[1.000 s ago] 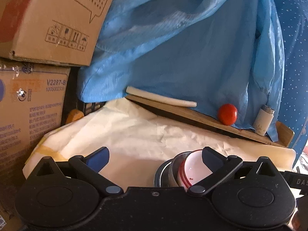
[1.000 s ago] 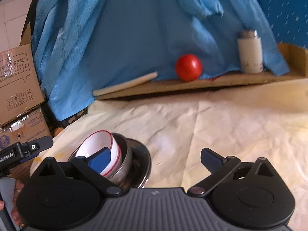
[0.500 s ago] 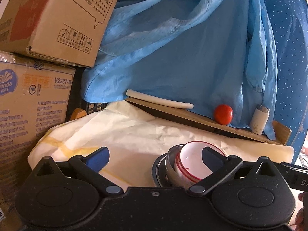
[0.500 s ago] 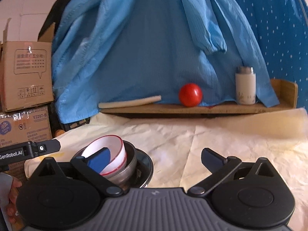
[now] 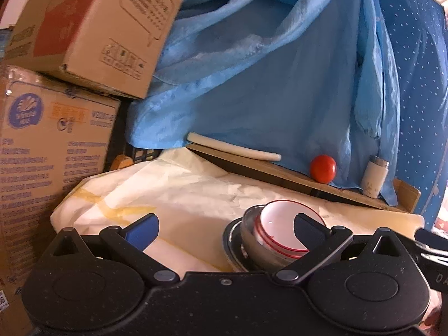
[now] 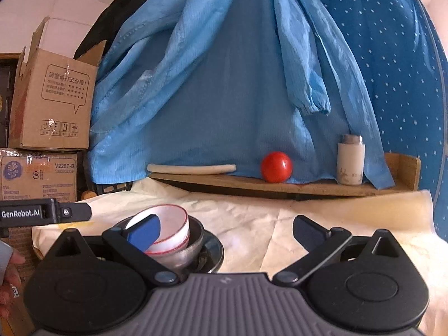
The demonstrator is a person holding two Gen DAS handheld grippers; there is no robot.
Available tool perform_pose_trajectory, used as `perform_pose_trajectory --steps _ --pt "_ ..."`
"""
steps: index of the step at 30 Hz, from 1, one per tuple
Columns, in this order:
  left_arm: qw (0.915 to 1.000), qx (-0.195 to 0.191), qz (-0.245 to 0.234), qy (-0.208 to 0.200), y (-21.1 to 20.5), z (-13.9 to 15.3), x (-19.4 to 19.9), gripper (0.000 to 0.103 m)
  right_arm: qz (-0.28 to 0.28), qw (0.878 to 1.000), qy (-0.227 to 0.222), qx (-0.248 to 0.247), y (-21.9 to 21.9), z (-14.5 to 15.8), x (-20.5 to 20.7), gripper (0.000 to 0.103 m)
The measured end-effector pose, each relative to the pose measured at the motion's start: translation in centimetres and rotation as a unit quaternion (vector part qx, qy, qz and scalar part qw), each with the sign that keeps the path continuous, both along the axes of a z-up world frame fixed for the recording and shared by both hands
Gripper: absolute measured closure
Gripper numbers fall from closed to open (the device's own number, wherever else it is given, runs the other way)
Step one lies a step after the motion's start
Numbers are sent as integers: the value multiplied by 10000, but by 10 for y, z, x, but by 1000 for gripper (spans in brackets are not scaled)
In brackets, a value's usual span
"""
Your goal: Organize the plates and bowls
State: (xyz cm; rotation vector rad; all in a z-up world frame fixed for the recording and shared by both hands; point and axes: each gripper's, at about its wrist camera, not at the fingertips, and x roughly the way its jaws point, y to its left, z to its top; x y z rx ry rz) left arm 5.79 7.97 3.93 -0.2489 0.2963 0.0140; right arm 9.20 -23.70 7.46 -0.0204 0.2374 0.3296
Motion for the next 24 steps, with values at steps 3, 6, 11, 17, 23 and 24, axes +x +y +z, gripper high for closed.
perform_pose_trajectory --steps 3,6,11,17,23,24 --pt "9998 17 156 -118 1 -5 -7 1 -111 9999 41 117 -5 -6 -2 0" --pt "9992 215 282 -156 -1 -9 -15 1 -299 9995 51 111 -7 -13 -6 0" --pt "9993 146 331 -72 -1 -16 -27 1 -596 9980 -76 188 -12 -21 -18 0" --pt "9985 326 426 -121 -10 -23 -43 1 -755 9965 -344 120 -12 -23 -37 0" --pt "9963 698 486 -137 -26 -32 -56 1 -805 9958 -446 28 -10 -32 -52 0" --pt "9961 715 513 -116 -28 -35 -58 1 -823 9954 -490 5 -10 -34 -54 0"
